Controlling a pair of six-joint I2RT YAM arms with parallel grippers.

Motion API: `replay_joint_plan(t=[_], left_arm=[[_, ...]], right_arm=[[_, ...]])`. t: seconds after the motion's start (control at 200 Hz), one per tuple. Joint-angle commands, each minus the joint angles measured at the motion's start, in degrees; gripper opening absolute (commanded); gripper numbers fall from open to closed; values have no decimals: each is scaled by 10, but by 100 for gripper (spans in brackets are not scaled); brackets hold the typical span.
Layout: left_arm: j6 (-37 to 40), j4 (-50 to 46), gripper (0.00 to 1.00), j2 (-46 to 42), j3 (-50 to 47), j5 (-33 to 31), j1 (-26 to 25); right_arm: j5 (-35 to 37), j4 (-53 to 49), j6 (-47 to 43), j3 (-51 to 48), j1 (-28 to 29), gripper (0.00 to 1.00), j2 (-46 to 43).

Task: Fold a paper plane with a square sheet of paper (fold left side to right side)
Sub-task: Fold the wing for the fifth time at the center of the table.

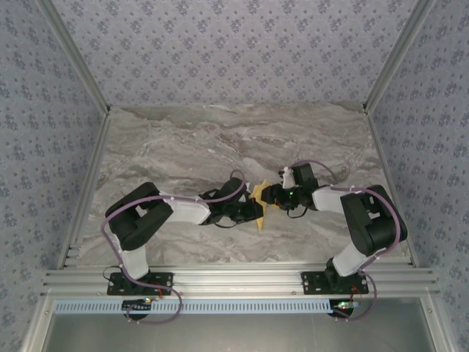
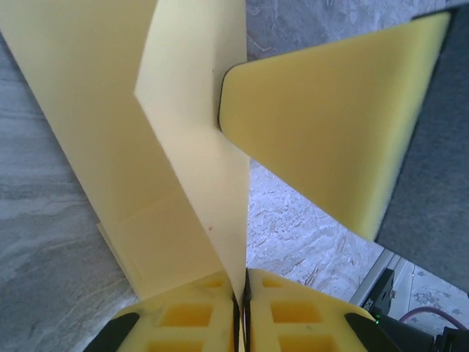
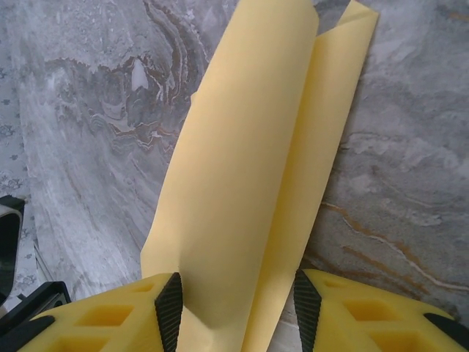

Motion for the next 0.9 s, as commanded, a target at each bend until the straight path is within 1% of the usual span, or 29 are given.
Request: replay_joint_plan(t=[0.0,0.2,0.35,0.46,0.545,0.675,0.764,0.894], left_arm=[[3,14,13,0,3,11,4],[6,13,17,-7,2,12,6],[11,8,24,-18,-1,12,9],[18,1,26,-33,-7,11,13],[22,-3,31,-52,-17,9,18],[23,-2,38,-84,-41,11,43],[23,-3,39,-97,-51,17,66],[26,3,39,-85,-40,38,89]], right_arm=[[43,-57,-11,5,5,48,29],[41,-56,-12,7,6,47,44],[40,-56,-13,9,8,47,49],[41,-61,-15,11,8,47,49],[41,-61,-17,12,9,47,50],[41,-61,-17,11,9,47,48],[40,-62,-17,11,9,47,48],[40,-63,-17,10,10,47,45]])
